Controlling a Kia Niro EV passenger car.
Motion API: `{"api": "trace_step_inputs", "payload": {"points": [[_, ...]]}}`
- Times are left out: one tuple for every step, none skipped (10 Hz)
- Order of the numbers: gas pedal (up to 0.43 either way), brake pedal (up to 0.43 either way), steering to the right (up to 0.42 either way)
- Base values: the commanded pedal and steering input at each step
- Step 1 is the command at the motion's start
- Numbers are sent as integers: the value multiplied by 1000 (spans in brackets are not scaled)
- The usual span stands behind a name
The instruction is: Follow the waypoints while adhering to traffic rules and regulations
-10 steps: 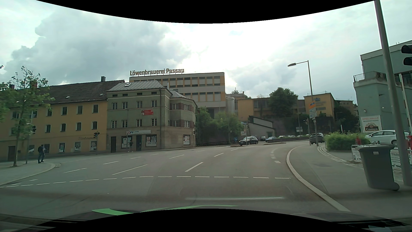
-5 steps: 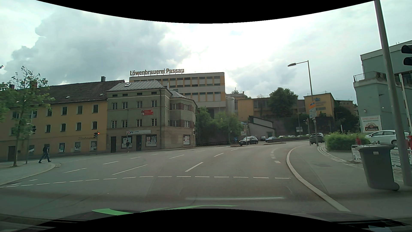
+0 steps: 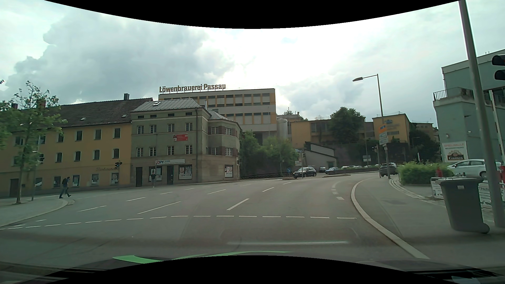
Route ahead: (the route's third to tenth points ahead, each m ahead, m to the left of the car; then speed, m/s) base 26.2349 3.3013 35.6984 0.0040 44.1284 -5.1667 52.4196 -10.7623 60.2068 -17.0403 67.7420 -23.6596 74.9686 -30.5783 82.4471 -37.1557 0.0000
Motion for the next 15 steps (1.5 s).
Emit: {"api": "trace_step_inputs", "payload": {"points": [[0, 341, 31], [0, 317, 31], [0, 73, 31], [0, 0, 31], [0, 0, 31], [150, 0, 31], [319, 0, 31], [370, 0, 31], [409, 0, 32], [421, 0, 33], [429, 0, 34], [488, 0, 34], [488, 0, 34], [488, 0, 34], [488, 0, 34]]}}
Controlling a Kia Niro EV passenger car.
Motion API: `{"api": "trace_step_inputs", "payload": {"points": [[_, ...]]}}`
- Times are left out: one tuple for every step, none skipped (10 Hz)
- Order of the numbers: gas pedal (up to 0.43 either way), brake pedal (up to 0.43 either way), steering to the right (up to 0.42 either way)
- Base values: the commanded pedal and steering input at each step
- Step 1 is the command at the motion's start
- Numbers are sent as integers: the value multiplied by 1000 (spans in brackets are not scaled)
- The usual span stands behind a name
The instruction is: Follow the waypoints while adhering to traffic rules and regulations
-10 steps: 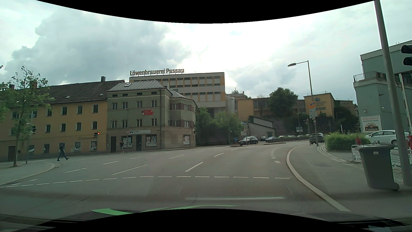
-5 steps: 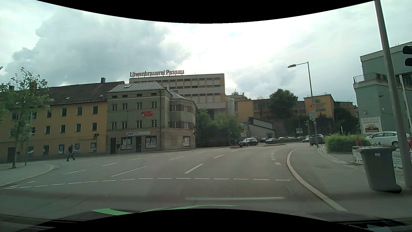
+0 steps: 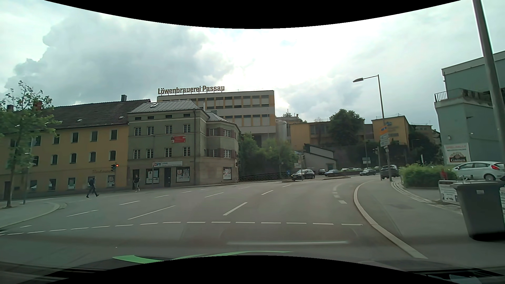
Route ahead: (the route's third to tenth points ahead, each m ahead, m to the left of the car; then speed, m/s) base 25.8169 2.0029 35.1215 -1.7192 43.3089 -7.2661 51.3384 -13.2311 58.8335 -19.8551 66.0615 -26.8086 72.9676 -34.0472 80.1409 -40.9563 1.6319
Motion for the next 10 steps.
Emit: {"api": "trace_step_inputs", "payload": {"points": [[488, 0, 34], [488, 0, 34], [488, 0, 34], [488, 0, 34], [488, 0, 35], [488, 0, 36], [480, 0, 39], [469, 0, 44], [441, 0, 51], [441, 0, 57]]}}
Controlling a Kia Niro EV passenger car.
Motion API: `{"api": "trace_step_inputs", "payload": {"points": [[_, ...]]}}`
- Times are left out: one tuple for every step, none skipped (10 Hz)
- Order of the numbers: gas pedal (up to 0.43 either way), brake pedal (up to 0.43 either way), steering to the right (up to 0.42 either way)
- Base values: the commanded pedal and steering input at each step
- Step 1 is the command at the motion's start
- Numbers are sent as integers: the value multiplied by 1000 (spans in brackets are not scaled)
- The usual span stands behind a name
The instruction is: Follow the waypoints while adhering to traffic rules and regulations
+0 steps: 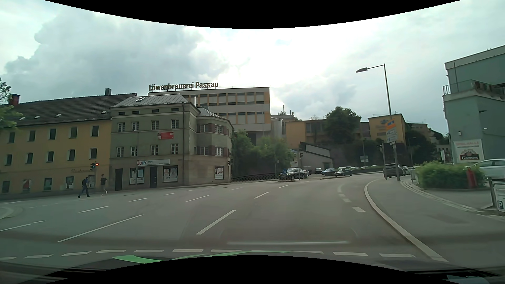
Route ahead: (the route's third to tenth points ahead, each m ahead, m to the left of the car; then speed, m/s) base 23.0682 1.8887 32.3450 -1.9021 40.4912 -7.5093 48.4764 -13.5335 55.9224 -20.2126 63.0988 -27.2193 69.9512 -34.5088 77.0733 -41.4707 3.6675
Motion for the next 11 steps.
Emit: {"api": "trace_step_inputs", "payload": {"points": [[441, 0, 60], [429, 0, 63], [421, 0, 65], [421, 0, 66], [421, 0, 66], [421, 0, 66], [421, 0, 66], [421, 0, 67], [421, 0, 69], [398, 0, 69], [390, 0, 69]]}}
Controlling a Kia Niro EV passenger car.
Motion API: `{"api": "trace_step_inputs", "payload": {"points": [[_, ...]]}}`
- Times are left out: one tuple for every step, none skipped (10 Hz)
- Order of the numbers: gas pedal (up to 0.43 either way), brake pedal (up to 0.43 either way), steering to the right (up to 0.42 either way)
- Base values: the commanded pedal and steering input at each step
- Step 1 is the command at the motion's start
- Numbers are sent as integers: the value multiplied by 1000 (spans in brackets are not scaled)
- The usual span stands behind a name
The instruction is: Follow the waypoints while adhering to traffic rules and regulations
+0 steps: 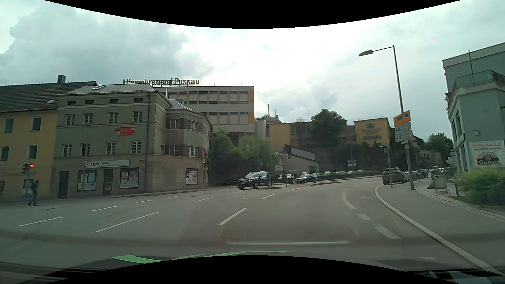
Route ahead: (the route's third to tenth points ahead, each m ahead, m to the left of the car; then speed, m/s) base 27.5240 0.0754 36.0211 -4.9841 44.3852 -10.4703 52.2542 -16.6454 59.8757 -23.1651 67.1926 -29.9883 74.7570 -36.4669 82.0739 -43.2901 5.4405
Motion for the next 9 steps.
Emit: {"api": "trace_step_inputs", "payload": {"points": [[378, 0, 72], [378, 0, 80], [378, 0, 86], [378, 0, 87], [378, 0, 87], [378, 0, 87], [378, 0, 87], [378, 0, 87], [370, 0, 89]]}}
